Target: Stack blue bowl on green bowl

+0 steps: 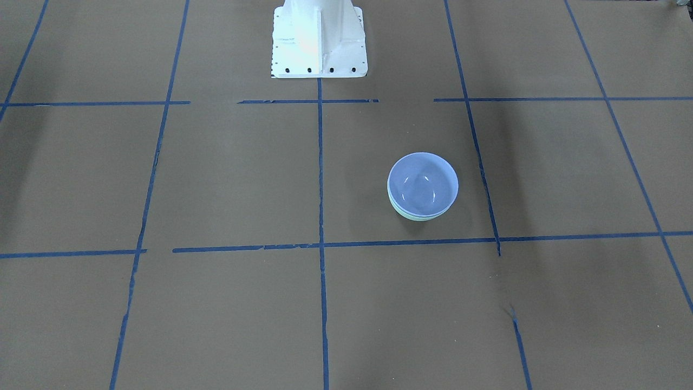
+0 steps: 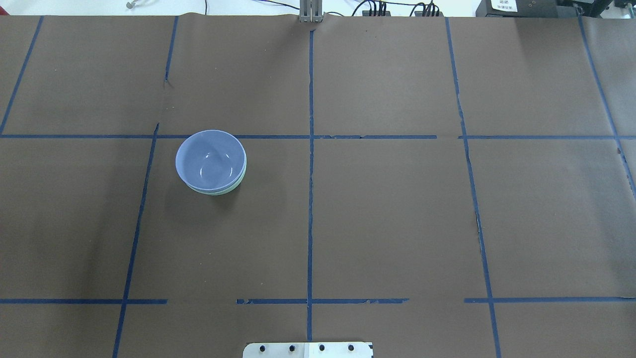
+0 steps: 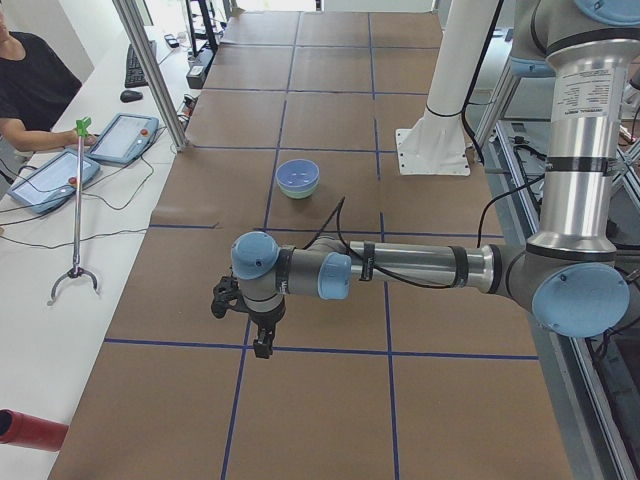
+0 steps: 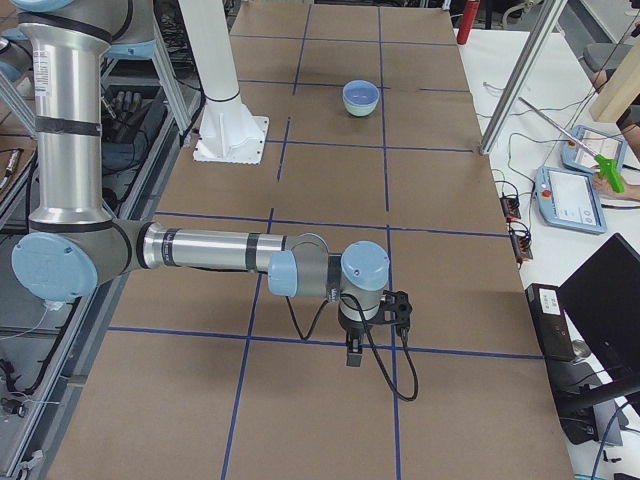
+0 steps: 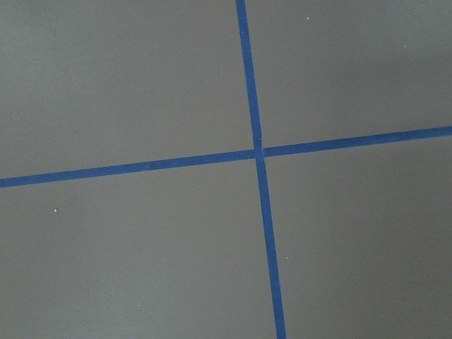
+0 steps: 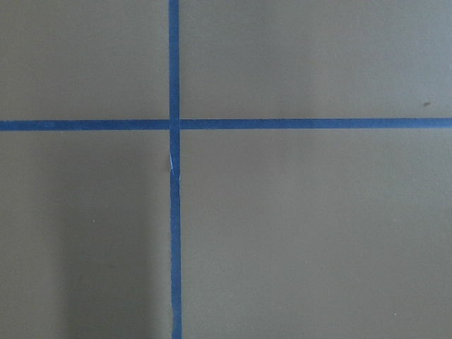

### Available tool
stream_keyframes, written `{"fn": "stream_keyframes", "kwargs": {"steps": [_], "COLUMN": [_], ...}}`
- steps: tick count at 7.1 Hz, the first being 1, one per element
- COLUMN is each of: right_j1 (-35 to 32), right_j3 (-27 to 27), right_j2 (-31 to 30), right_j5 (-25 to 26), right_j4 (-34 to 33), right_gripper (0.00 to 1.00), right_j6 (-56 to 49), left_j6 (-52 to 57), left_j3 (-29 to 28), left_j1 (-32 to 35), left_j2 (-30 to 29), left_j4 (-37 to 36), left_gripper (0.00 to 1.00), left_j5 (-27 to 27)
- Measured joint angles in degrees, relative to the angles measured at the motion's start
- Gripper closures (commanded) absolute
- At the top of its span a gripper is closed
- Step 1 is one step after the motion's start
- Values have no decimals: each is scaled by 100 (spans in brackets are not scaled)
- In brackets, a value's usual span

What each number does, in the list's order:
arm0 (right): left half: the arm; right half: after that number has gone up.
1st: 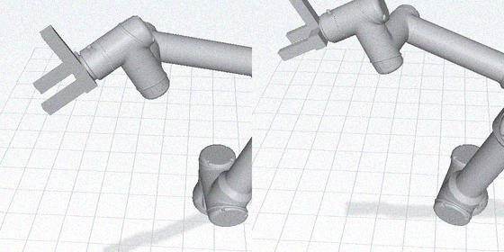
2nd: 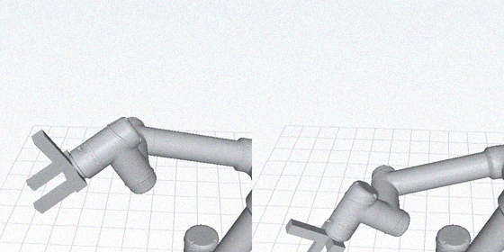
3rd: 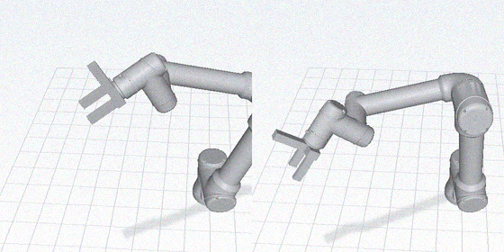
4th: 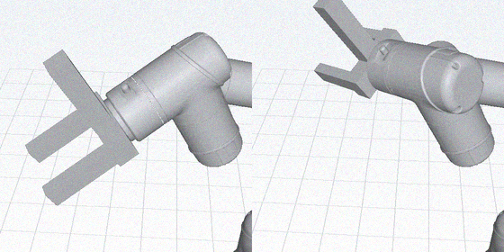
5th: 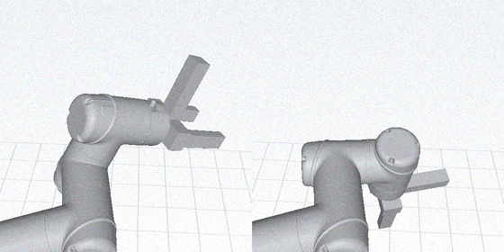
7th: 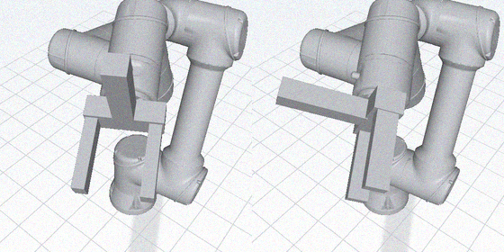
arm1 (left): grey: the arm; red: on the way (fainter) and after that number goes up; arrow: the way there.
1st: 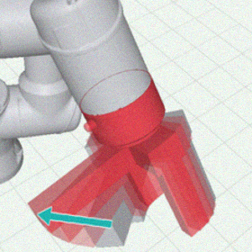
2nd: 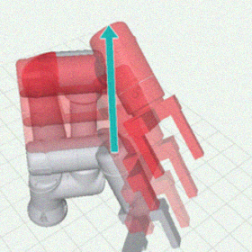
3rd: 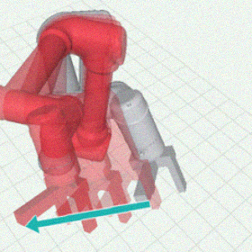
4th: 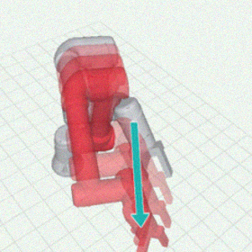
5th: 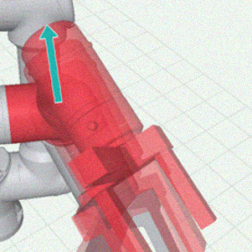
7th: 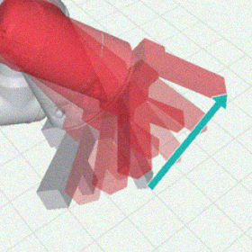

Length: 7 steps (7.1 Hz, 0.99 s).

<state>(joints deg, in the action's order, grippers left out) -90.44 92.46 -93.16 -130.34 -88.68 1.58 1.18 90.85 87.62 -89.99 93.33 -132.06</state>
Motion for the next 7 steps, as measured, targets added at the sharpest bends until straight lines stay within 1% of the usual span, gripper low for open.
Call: {"fn": "stream_keyframes", "kwargs": {"steps": [3, 7], "right_j1": [0, 0], "right_j3": [0, 0], "right_j2": [0, 0], "right_j5": [0, 0], "right_j4": [0, 0], "right_gripper": [0, 0], "right_j6": [0, 0], "left_j6": [-4, 5], "left_j3": [-45, -33], "left_j1": [64, 77], "left_j2": [14, 25], "left_j4": [40, 44], "left_gripper": [0, 0], "left_j5": [-160, -197]}}
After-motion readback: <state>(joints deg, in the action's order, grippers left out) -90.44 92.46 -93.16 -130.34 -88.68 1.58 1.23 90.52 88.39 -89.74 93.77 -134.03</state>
